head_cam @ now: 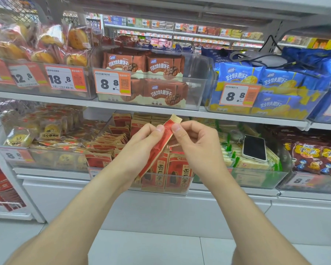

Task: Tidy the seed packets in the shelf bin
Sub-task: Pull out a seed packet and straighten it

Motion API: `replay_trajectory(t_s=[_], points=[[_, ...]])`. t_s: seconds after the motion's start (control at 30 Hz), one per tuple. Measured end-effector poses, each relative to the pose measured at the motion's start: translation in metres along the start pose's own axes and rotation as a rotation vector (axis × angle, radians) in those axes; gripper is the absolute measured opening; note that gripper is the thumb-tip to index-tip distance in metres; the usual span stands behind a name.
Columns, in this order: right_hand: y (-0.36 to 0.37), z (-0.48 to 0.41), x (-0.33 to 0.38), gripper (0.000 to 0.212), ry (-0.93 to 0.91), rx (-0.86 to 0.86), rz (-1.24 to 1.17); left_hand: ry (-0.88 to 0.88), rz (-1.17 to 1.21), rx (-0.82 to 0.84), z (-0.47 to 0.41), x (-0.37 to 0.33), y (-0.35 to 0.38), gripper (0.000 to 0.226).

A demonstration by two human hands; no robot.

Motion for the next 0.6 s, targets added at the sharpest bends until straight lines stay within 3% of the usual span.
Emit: replay_trajectory(t_s=[0.1,0.2,0.4,0.53,0.6], points=[[-0.002,-0.006,-0.003,0.036,-0.062,-0.012,0.065,-0.022,-0.012,0.04,0.002,-0.002,-0.001,0.047],[0.0,-0.009,-0.009,0.041,-0.083,0.067,0.185,-0.001,-0.034,0.152,0.007,-0.005,0.001,0.045],[-0.004,-0.011,-0.004,0.02,-0.048,-0.088,0.022,0.029,-0.054,0.255,0.009,0.001,-0.003,0.027],[0.001,-0.01,0.002,0.016,-0.051,-0.122,-0.014,0.129,-0.11,0.166,0.006,-0.004,-0.016,0.031],[0.008,-0.009,-0.001,0.036,0.018,-0.077,-0.014,0.168,-0.105,0.091,0.0,-0.005,-0.025,0.031]])
Point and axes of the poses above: each hand's wrist, its own z-axis away from the middle knuckle, its own y-axis out of the palm, x = y × z, the point moved 5 cm from there along -z, towards the middle knuckle, and after that the axes turned 13 degrees about -x, right-handed, at the moved point
